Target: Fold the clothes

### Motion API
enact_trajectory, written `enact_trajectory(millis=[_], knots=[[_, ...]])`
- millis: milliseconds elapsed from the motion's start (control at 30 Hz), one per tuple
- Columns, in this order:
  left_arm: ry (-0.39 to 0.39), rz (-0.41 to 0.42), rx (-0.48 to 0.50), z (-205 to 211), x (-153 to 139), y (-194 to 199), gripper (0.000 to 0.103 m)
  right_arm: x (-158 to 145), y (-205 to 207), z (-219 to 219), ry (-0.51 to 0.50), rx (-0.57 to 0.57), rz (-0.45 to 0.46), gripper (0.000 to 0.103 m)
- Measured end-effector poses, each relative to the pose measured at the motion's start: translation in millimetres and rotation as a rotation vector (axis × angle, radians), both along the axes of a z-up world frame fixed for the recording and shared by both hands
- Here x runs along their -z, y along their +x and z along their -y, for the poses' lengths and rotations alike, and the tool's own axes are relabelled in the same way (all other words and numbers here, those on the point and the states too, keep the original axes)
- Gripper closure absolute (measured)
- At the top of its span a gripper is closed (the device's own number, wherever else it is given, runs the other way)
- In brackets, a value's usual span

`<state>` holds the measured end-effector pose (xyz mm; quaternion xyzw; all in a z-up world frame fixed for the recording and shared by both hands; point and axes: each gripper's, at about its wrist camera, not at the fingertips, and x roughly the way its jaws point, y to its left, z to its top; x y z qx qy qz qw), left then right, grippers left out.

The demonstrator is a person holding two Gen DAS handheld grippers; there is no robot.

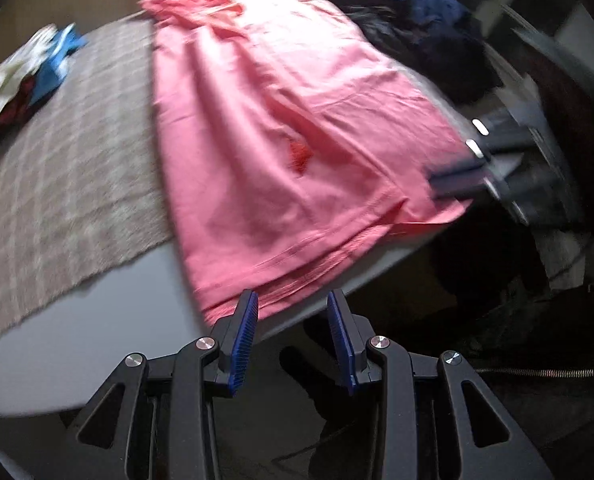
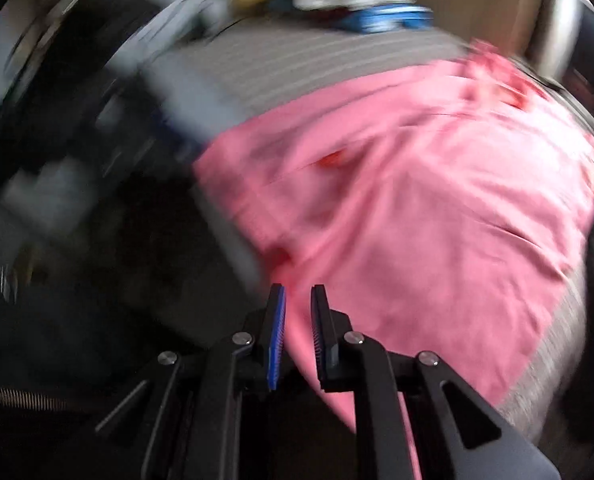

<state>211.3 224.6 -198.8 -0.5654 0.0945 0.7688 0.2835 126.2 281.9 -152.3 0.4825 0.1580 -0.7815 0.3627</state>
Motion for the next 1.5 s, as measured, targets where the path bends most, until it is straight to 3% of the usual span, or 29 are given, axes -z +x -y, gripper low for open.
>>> enact_trajectory(millis=[100,267,300,367,433,567,633,700,767,833,1000,1067,1167,1300,1433,1500], knots=[[-0.012,-0.026,0.096,-24,3,0,0.068,5,-8,10,0.049,0.03,-0.047,0.09],[-0.032,-0.062,0.213,-47,10,-2,0.069,14,4,20,0.062,-0.022,-0.04,0.09],[-0.018,-0.035,0.198,-43,9,-7,0.07,14,6,20,0.058,-0.027,-0.034,0.09],[0.011,0.022,0.167,-36,9,-18,0.085,14,9,22,0.063,-0.028,-0.045,0.09],[0.022,0.053,0.149,-27,8,-24,0.09,13,8,24,0.063,-0.024,-0.052,0.09],[0.026,0.05,0.115,-11,-1,-32,0.091,14,13,31,0.058,-0.041,-0.051,0.088],[0.051,0.047,0.1,-8,-6,-35,0.091,13,25,34,0.024,-0.114,0.003,0.087],[0.08,0.029,0.137,-6,-14,-22,0.091,10,33,31,0.013,-0.139,0.025,0.088],[0.068,-0.005,0.198,-14,-19,-9,0.079,7,30,20,-0.012,-0.081,0.041,0.088],[0.046,-0.018,0.245,-29,-16,-2,0.075,2,22,8,-0.055,-0.024,0.06,0.088],[-0.027,-0.023,0.296,-58,8,-2,0.079,0,17,2,-0.046,0.022,0.045,0.088],[-0.029,-0.002,0.293,-59,14,-5,0.098,0,17,3,-0.043,0.028,0.041,0.088],[-0.025,0.038,0.262,-53,19,-13,0.102,4,13,5,-0.031,0.05,0.027,0.088],[-0.014,0.031,0.241,-49,17,-18,0.103,8,13,2,0.007,0.096,-0.009,0.088],[0.031,0.022,0.24,-53,12,-19,0.103,5,23,-13,-0.038,0.198,0.012,0.088],[0.02,0.01,0.281,-65,13,-13,0.09,3,23,-16,-0.041,0.203,0.019,0.088]])
